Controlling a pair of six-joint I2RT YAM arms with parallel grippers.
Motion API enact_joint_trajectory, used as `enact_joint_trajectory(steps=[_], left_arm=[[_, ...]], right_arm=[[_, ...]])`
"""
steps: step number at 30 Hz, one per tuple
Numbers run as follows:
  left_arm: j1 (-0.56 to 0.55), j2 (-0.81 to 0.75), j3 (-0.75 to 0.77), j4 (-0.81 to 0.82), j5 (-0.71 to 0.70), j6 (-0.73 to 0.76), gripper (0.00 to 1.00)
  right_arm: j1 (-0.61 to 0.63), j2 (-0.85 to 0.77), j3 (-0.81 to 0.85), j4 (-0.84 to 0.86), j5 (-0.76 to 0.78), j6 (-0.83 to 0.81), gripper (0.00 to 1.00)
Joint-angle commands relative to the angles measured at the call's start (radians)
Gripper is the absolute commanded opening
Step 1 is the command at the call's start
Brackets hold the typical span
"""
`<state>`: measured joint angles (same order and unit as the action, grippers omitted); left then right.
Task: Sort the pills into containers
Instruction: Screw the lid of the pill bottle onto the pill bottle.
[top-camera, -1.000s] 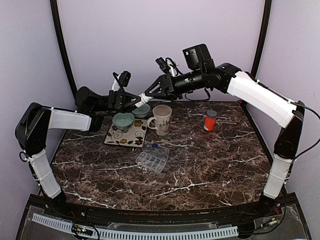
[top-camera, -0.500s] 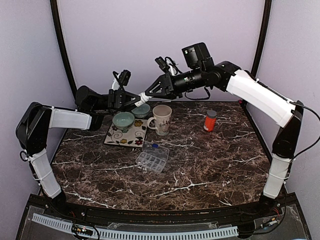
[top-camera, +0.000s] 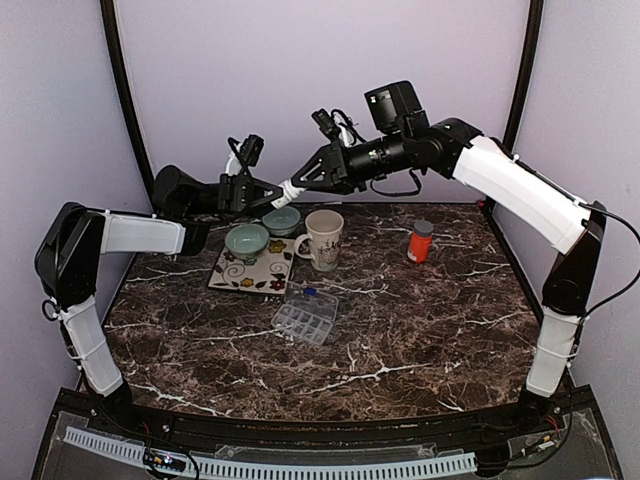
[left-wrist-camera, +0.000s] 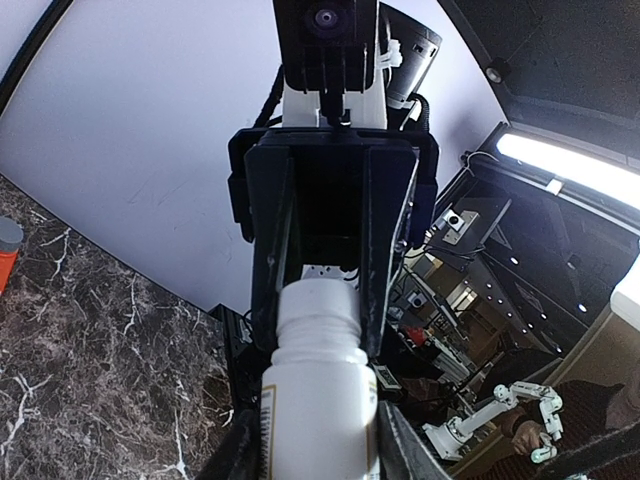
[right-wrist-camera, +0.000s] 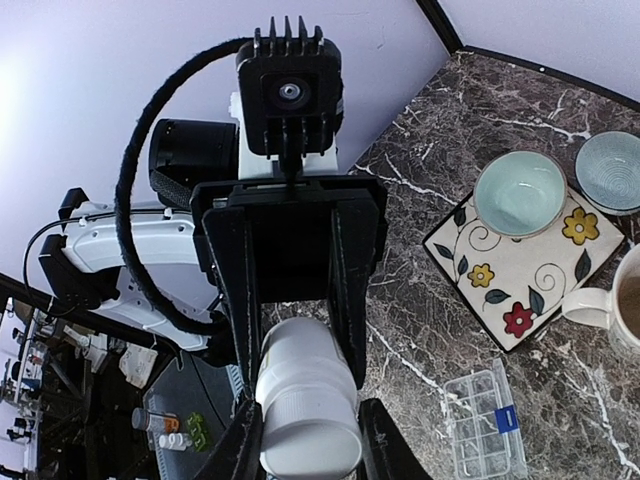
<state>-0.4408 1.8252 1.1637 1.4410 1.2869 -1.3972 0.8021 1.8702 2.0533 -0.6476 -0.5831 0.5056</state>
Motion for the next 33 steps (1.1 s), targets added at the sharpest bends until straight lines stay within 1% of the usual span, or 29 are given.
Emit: enact_joint_trajectory(steps=[1, 12, 23, 25, 26, 28, 33], left_arm=[[-0.029, 0.014, 0.049, -0.006, -0.021, 0.023, 0.18], [-0.046, 0.007, 0.058, -0.035, -0.048, 0.074, 0.18], [-0.061, -0.047, 0.017, -0.101, -0.156, 0.202, 0.18], [-0.068, -0.069, 0.011, -0.156, -0.165, 0.264, 0.18], [-0.072, -0.084, 0.01, -0.203, -0.168, 0.322, 0.18], [-0.084, -0.117, 0.013, -0.312, -0.176, 0.43, 0.18], [-0.122, -0.2, 0.046, -0.646, -0.225, 0.716, 0.18]], right_arm=[[0.023, 0.033, 0.024, 0.034, -0.035, -0.003, 0.15], [0.025, 0.053, 0.024, 0.023, -0.027, 0.017, 0.15], [0.035, 0.049, -0.007, 0.06, -0.001, 0.059, 0.14], [0.039, 0.05, -0.007, 0.059, 0.005, 0.067, 0.14], [0.039, 0.051, -0.007, 0.059, 0.007, 0.07, 0.14], [0.041, 0.053, -0.008, 0.057, 0.009, 0.076, 0.13], [0.043, 0.056, -0.003, 0.043, 0.019, 0.085, 0.12]])
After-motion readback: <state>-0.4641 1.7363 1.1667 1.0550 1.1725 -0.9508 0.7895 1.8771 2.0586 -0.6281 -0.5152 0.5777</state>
